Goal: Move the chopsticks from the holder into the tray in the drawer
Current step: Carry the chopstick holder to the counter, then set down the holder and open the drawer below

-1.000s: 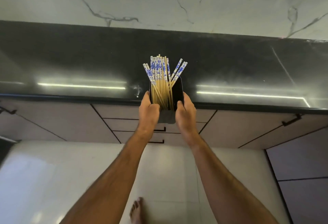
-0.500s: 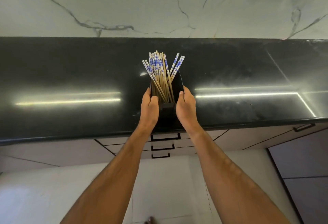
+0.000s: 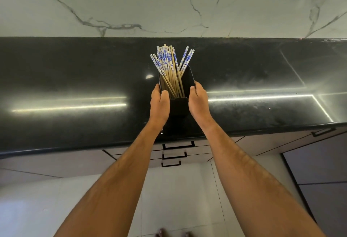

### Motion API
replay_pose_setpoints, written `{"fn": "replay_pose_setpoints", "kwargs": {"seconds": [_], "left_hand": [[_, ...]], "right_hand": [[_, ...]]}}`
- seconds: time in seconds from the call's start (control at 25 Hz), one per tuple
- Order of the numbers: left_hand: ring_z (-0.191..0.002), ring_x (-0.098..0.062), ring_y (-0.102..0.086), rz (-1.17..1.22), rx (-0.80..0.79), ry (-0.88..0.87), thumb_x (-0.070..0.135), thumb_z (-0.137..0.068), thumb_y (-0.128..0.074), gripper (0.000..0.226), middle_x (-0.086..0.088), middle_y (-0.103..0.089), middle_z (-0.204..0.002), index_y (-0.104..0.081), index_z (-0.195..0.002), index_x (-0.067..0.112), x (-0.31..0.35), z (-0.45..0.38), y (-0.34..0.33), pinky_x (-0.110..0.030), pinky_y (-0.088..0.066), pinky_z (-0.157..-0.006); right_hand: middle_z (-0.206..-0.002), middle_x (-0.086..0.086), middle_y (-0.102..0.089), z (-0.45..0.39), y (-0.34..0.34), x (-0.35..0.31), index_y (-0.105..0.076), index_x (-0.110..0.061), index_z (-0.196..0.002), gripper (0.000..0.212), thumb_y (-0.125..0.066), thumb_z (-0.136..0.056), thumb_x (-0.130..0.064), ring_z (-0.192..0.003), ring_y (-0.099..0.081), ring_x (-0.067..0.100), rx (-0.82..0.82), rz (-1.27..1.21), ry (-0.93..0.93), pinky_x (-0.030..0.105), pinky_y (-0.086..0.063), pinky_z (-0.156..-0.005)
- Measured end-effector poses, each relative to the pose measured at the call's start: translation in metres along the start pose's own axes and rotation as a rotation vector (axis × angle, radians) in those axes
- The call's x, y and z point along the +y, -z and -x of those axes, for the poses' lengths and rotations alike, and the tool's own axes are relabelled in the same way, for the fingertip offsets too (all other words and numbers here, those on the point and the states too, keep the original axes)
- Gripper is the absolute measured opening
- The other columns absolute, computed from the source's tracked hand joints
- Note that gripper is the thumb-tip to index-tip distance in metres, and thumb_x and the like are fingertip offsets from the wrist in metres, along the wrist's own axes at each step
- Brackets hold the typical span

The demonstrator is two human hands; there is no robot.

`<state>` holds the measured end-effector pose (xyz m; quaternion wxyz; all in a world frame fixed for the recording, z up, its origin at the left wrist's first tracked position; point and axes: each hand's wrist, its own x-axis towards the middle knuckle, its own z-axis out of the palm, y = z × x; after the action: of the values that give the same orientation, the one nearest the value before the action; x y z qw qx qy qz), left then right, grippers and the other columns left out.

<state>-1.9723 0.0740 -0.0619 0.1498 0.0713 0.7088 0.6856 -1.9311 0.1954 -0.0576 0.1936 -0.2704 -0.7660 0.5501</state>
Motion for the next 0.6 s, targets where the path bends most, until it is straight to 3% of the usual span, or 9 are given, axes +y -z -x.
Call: {"fn": "replay_pose_setpoints", "kwargs": {"seconds": [0.12,0.24,0.32,0.48,0.6], "left_hand": [[-0.098,-0.003,-0.060,-0.043,0.039,0.019,0.027,-0.101,-0.046,0.034,0.007,-0.067,-0.110,-0.057,-0.133,0.021,0.004,-0.001,0.001,-0.029,-0.048,-0.090],[-0.140,-0.011,-0.041,-0.146,0.114,0.026,0.046,-0.100,-0.050,0.065,0.000,-0.045,-0.153,-0.032,-0.154,0.015,0.004,0.005,0.005,-0.034,-0.034,-0.115],[-0.146,-0.014,-0.032,-0.188,0.145,-0.030,0.050,-0.099,-0.049,0.069,-0.001,-0.035,-0.160,-0.028,-0.156,0.018,0.000,0.020,0.007,-0.035,-0.030,-0.118],[-0.140,-0.012,-0.038,-0.431,0.275,-0.288,0.036,-0.100,-0.051,0.055,-0.003,-0.042,-0.152,-0.036,-0.149,0.018,-0.026,0.068,0.011,-0.028,-0.034,-0.114],[-0.133,-0.019,-0.044,-0.625,0.303,-0.526,0.017,-0.099,-0.056,0.045,-0.010,-0.049,-0.140,-0.046,-0.142,0.009,-0.066,0.112,0.015,-0.029,-0.036,-0.114]], "right_hand": [[-0.105,-0.010,-0.066,0.002,0.004,0.002,-0.060,-0.015,-0.123,0.029,-0.041,-0.107,-0.031,-0.095,-0.061,-0.013,-0.012,-0.015,0.008,0.010,-0.050,-0.078],[-0.138,0.001,-0.057,0.012,0.012,0.009,-0.044,-0.011,-0.147,0.057,-0.043,-0.104,-0.049,-0.133,-0.050,0.012,-0.023,0.002,-0.020,0.034,-0.043,-0.113],[-0.154,0.002,-0.045,0.029,0.019,0.017,-0.035,-0.015,-0.154,0.063,-0.044,-0.103,-0.051,-0.144,-0.038,0.015,0.028,0.102,0.036,0.030,-0.032,-0.115],[-0.142,0.011,-0.054,0.073,0.036,0.049,-0.048,-0.006,-0.143,0.045,-0.051,-0.105,-0.030,-0.134,-0.048,0.018,0.173,0.414,0.493,0.021,-0.037,-0.111],[-0.130,0.016,-0.062,0.107,0.048,0.088,-0.056,0.000,-0.135,0.035,-0.053,-0.105,-0.017,-0.125,-0.056,0.023,0.051,0.512,0.723,0.030,-0.045,-0.110]]}}
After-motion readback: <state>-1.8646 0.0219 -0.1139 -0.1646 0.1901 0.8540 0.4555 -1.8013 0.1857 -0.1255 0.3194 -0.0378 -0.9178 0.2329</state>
